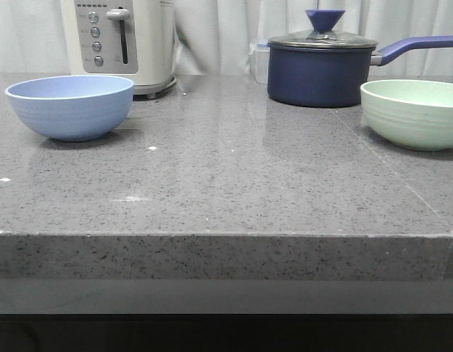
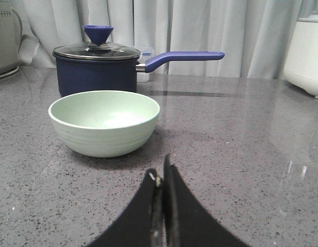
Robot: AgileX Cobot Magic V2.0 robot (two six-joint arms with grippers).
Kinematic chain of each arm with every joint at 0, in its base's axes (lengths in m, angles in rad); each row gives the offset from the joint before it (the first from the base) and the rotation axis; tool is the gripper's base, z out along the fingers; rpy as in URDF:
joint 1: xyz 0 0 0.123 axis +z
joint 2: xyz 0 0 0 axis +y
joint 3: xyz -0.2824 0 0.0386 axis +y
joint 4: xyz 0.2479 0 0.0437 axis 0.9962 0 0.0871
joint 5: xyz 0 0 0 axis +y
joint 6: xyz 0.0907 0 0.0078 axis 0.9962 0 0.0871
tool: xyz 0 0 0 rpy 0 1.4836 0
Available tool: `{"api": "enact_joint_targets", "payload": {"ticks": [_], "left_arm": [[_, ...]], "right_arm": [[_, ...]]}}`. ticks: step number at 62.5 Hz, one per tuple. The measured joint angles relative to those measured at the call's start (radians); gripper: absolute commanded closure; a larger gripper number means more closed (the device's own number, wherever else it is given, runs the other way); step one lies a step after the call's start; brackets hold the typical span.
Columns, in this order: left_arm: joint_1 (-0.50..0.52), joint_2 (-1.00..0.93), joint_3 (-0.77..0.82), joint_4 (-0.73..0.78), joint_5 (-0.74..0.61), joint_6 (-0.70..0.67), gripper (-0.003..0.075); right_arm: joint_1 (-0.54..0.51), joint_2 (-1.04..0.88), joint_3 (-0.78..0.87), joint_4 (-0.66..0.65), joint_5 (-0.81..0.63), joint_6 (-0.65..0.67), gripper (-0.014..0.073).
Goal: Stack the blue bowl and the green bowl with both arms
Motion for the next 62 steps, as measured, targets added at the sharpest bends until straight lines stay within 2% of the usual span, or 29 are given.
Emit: {"api": "enact_joint_targets", "payload": {"ticks": [46, 62], "left_arm": [[0.0, 0.0, 0.0, 0.0, 0.0, 0.0, 0.074], [0.0, 0.0, 0.0, 0.0, -0.049, 0.0, 0.074]], "right_arm": [[0.0, 0.0, 0.0, 0.0, -0.002, 0.0, 0.0657], [0.0, 0.0, 0.0, 0.0, -0.032, 0.0, 0.0657]]}}
